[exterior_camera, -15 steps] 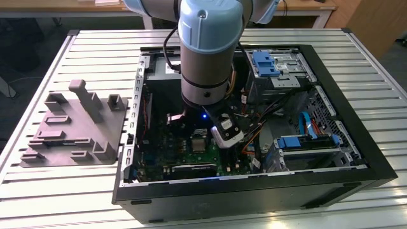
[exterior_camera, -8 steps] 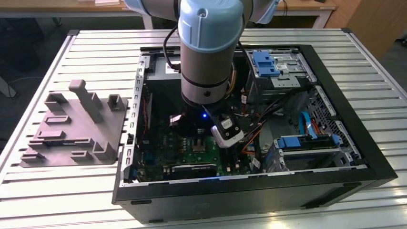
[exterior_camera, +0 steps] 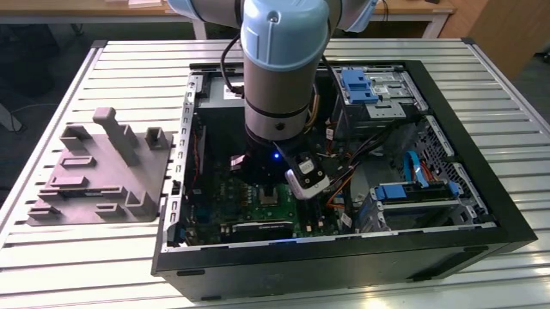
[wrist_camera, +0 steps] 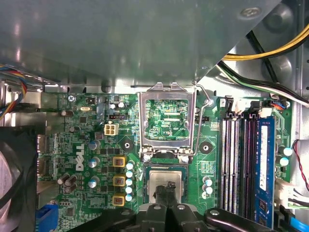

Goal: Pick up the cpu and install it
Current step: 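Close the cpu cover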

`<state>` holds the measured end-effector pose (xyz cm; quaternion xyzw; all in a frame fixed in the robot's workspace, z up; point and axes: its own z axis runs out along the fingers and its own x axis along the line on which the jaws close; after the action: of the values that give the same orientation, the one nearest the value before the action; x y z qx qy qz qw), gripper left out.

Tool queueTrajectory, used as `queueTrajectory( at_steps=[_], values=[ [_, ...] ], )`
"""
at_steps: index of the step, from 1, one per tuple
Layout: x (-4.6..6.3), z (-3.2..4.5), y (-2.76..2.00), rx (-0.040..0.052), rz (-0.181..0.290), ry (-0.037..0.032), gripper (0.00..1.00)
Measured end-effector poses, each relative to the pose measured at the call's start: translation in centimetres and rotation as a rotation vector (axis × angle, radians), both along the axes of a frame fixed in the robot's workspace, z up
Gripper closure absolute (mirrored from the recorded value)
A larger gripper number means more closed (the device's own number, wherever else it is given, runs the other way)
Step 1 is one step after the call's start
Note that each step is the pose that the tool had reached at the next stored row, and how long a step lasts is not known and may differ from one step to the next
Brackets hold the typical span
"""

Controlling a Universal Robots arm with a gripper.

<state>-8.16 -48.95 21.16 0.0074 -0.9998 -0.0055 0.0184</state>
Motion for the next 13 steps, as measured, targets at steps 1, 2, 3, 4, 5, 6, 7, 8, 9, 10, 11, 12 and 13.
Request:
queueTrajectory(
  at_steps=[1,2,3,4,5,6,7,8,9,10,11,12,13],
  values=[
    [0.00,0.02,0.00,0.0000,0.000,0.0000,0.89],
    [0.00,0.05,0.00,0.0001,0.000,0.0000,0.89],
    [0.00,0.05,0.00,0.0000,0.000,0.0000,0.89],
    [0.00,0.05,0.00,0.0000,0.000,0.0000,0.89],
    [0.00,0.05,0.00,0.0000,0.000,0.0000,0.89],
    [0.00,0.06,0.00,0.0000,0.000,0.0000,0.89],
    [0.00,0.06,0.00,0.0000,0.000,0.0000,0.89],
    [0.00,0.06,0.00,0.0000,0.000,0.0000,0.89],
    [0.00,0.06,0.00,-0.0001,0.000,0.0000,0.89],
    [0.00,0.06,0.00,-0.0002,0.000,0.0000,0.89],
    [0.00,0.06,0.00,-0.0003,0.000,0.0000,0.89],
    [0.00,0.07,0.00,-0.0002,0.000,0.0001,0.89],
    [0.00,0.15,-0.01,-0.0005,0.000,0.0002,0.89]
  ],
)
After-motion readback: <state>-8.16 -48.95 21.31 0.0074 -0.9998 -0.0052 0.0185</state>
